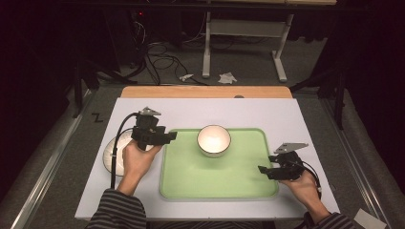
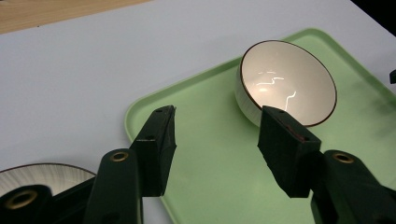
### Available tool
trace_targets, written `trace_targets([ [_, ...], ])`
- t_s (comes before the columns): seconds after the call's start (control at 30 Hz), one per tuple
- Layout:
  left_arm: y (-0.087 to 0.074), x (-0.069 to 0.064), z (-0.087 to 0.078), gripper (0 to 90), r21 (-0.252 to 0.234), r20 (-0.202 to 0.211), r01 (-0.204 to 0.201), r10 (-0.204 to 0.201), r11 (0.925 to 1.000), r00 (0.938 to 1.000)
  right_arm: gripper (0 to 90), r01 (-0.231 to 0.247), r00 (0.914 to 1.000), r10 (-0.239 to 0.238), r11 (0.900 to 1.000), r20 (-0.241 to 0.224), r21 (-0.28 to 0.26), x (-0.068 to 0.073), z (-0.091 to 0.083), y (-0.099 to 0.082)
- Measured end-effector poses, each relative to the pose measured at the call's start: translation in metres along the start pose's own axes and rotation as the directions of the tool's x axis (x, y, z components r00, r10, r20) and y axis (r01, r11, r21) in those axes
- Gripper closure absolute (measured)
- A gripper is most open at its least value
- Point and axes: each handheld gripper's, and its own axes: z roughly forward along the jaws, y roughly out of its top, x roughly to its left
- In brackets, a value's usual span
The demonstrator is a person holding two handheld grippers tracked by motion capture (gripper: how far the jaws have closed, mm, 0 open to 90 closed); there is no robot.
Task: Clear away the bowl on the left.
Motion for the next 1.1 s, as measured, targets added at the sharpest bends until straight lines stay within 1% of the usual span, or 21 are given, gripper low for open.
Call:
trace_targets([
  [0.03,0.0,0.0,-0.002,46.1,0.003,0.002,-0.005,0.005,1.0,1.0,39.4,-0.004,1.0,0.004,1.0,0.001,-0.001,0.0,0.0,0.0],
  [0.07,-0.001,0.0,-0.003,46.0,0.001,0.004,0.004,-0.004,1.0,1.0,39.5,-0.001,1.0,0.001,1.0,0.0,0.0,0.0,0.0,0.0],
  [0.13,-0.002,0.001,-0.006,45.7,0.002,0.007,0.001,-0.001,1.0,1.0,39.4,0.005,1.0,-0.005,1.0,0.001,0.0,0.0,0.0,0.0],
  [0.2,-0.004,0.002,-0.009,45.7,0.002,0.007,0.004,-0.004,1.0,1.0,39.5,-0.004,1.0,0.004,1.0,0.001,-0.001,0.0,0.0,0.0],
  [0.3,-0.007,0.004,-0.013,45.5,0.008,0.004,0.005,-0.005,1.0,1.0,39.4,-0.005,1.0,0.005,1.0,0.001,-0.001,0.0,0.0,0.0],
  [0.4,-0.008,0.006,-0.017,45.3,0.007,0.007,0.018,-0.018,0.9998,0.9998,39.5,0.007,1.0,-0.007,1.0,0.0,0.0,0.0,0.0,0.0],
  [0.5,-0.009,0.008,-0.021,45.1,0.0,0.011,0.017,-0.017,0.9999,0.9998,39.4,-0.002,1.0,0.002,1.0,-0.001,-0.001,0.001,0.0,0.0],
  [0.53,-0.009,0.007,-0.022,45.0,-0.006,0.015,0.028,-0.028,0.9996,0.9995,39.4,0.001,1.0,-0.001,1.0,0.0,-0.001,0.0,0.0,0.0],
  [0.57,-0.009,0.008,-0.023,45.0,-0.006,0.014,0.024,-0.023,0.9997,0.9996,39.4,-0.001,1.0,0.001,1.0,0.0,0.0,0.0,0.0,0.0],
  [0.6,-0.009,0.008,-0.024,44.9,-0.011,0.019,0.033,-0.033,0.9994,0.9993,39.4,0.0,1.0,0.0,1.0,-0.001,-0.001,0.0,0.0,0.0],
  [0.67,-0.011,0.008,-0.025,44.8,-0.011,0.019,0.038,-0.038,0.9992,0.9991,39.4,0.0,1.0,0.0,1.0,-0.001,-0.001,0.0,0.0,0.0],
  [0.7,-0.012,0.008,-0.026,44.7,-0.006,0.019,0.032,-0.032,0.9995,0.9993,39.4,0.002,1.0,-0.002,1.0,0.0,0.001,0.0,0.0,0.0],
  [0.73,-0.012,0.008,-0.026,44.6,-0.007,0.02,0.04,-0.04,0.9992,0.999,39.4,0.002,1.0,-0.002,1.0,-0.001,0.0,0.0,0.0,0.0],
  [0.77,-0.014,0.008,-0.027,44.5,-0.004,0.022,0.035,-0.035,0.9994,0.9992,39.4,-0.004,1.0,0.004,1.0,0.0,-0.002,0.0,0.0,0.0],
  [0.8,-0.015,0.008,-0.027,44.4,-0.007,0.024,0.042,-0.042,0.9991,0.9988,39.4,-0.003,1.0,0.003,1.0,-0.001,-0.001,0.0,0.0,0.0],
  [0.83,-0.016,0.008,-0.027,44.3,-0.005,0.024,0.037,-0.037,0.9993,0.999,39.4,-0.001,1.0,0.001,1.0,0.0,-0.001,0.0,0.0,0.0],
  [0.93,-0.02,0.007,-0.027,43.9,0.004,0.031,0.045,-0.045,0.999,0.9985,39.4,0.0,1.0,0.0,1.0,-0.001,-0.001,0.001,0.0,0.0],
  [1.0,-0.023,0.007,-0.027,43.8,0.013,0.033,0.043,-0.043,0.999,0.9985,39.4,0.0,1.0,0.0,1.0,0.0,-0.001,0.0,0.0,0.0],
  [1.1,-0.025,0.006,-0.028,43.7,0.023,0.044,0.053,-0.054,0.9983,0.9976,39.4,-0.001,1.0,0.001,1.0,-0.001,-0.001,0.0,0.0,0.0],
])
